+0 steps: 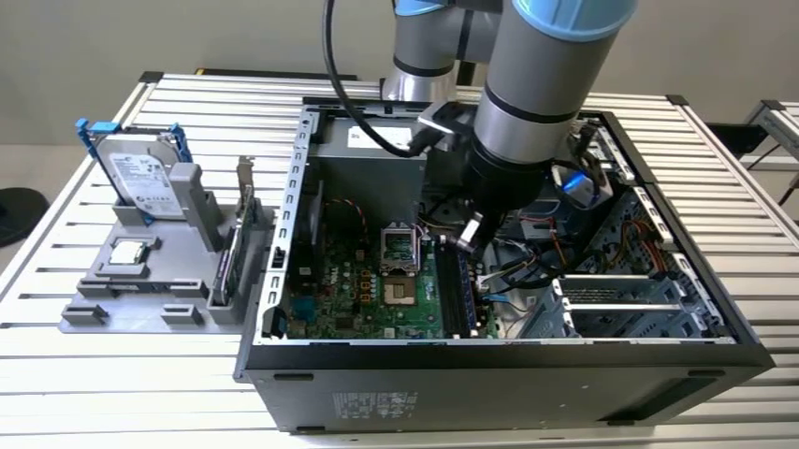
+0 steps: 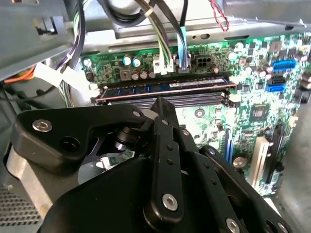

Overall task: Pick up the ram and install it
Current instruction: 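Press down the ram until it locks into place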

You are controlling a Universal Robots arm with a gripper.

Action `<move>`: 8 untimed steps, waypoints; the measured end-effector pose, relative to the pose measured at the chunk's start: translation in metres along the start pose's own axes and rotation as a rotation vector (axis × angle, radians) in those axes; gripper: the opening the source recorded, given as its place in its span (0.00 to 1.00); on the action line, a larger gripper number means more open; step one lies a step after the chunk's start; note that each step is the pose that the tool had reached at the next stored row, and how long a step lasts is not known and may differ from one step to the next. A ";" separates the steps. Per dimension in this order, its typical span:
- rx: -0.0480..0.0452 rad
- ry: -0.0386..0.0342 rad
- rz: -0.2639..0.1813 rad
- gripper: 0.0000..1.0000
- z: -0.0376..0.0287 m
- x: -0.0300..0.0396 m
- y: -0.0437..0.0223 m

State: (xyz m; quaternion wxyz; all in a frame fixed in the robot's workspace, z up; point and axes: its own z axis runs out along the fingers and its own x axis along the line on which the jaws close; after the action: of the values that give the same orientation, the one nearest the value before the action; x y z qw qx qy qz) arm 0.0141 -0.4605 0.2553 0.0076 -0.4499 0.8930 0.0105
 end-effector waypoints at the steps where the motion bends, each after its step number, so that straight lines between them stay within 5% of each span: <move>1: -0.0005 0.0002 -0.017 0.00 0.0003 0.0000 0.0000; 8: -0.0038 0.0005 -0.131 0.00 0.0027 0.0001 0.0000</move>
State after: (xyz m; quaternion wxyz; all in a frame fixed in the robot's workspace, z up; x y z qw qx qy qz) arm 0.0141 -0.4605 0.2526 0.0072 -0.5073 0.8617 0.0115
